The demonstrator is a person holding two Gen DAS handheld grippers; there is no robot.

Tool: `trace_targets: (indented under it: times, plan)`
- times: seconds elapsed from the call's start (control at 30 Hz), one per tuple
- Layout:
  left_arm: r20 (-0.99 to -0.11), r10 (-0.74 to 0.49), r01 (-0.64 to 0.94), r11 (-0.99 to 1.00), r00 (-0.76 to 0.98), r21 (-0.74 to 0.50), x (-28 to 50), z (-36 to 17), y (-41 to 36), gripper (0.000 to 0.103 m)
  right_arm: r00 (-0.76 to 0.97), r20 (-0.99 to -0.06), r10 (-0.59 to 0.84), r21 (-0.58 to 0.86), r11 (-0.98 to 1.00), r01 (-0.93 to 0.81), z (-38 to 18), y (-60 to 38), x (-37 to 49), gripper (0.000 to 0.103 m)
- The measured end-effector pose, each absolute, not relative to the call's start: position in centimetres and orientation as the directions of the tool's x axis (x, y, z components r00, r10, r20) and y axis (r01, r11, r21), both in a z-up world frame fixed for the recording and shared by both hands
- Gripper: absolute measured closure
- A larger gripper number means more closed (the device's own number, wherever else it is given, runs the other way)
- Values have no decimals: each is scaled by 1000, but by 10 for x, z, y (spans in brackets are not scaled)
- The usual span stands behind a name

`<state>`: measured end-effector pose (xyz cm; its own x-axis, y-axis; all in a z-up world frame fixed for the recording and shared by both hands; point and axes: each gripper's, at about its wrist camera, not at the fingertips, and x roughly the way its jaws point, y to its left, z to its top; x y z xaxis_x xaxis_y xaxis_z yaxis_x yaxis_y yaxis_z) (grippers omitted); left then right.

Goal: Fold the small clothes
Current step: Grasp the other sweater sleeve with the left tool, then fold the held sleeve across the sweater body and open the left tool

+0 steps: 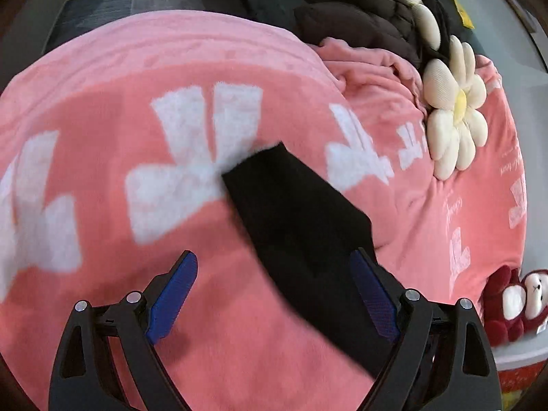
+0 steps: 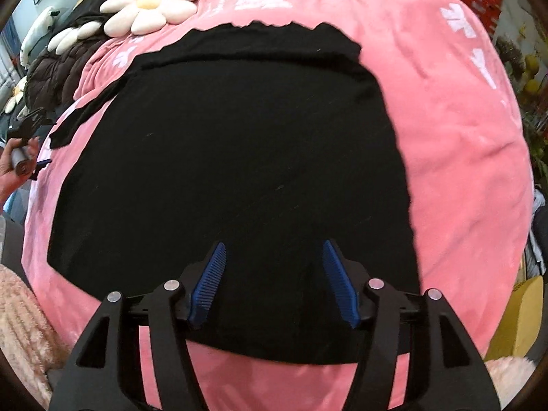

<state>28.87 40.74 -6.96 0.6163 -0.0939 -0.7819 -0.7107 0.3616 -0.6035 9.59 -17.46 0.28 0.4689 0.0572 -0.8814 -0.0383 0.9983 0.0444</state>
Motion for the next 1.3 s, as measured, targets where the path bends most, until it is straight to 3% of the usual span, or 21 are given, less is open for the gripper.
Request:
trace_targets:
  times: [0.07, 0.13, 0.2, 0.37, 0.53, 0.73, 0.87, 0.97, 1.07, 1.13, 1.17, 1.3]
  plan:
    - [-772, -112, -699, 358, 626, -619, 291, -76, 409, 35, 452, -890, 61, 43, 998, -51, -1, -166, 96, 45]
    - [-744, -161, -668, 348, 649, -658, 297, -85, 413, 77, 439, -895, 72, 51, 997, -61, -4, -159, 96, 45]
    - [-696, -215, -623, 324, 685, -712, 300, -94, 414, 101, 432, -899, 75, 50, 996, -68, -7, -151, 95, 44]
    - [-634, -191, -526, 409, 750, -745, 308, -56, 403, 102, 429, -899, 88, 60, 995, -78, -8, -143, 93, 43]
    - [-565, -193, -374, 576, 802, -727, 332, 29, 369, 102, 428, -897, 107, 86, 994, -68, -8, -148, 93, 43]
    - [-413, -330, 9, 790, 849, -614, 363, 178, 232, 102, 456, -882, 121, 115, 992, -42, -2, -162, 87, 42]
    - [-375, -495, 254, 807, 784, -533, 372, 227, 103, 102, 477, -869, 127, 135, 991, -18, 4, -180, 80, 42]
    - [-425, -590, 369, 786, 686, -496, 371, 219, 1, 102, 487, -865, 125, 149, 989, 11, 8, -196, 77, 42]
    - [-540, -632, 396, 773, 556, -496, 368, 168, -83, 93, 493, -862, 115, 156, 987, 44, 11, -215, 74, 40]
    - [-644, -602, 358, 799, 472, -484, 362, 121, -123, 60, 498, -861, 101, 154, 986, 66, 12, -226, 74, 38]
    - [-700, -560, 329, 828, 443, -455, 354, 93, -138, 59, 502, -860, 89, 151, 985, 85, 14, -234, 73, 38]
    - [-765, -514, 308, 855, 389, -418, 306, 41, -142, 59, 528, -845, 82, 175, 976, 128, 23, -266, 80, 38]
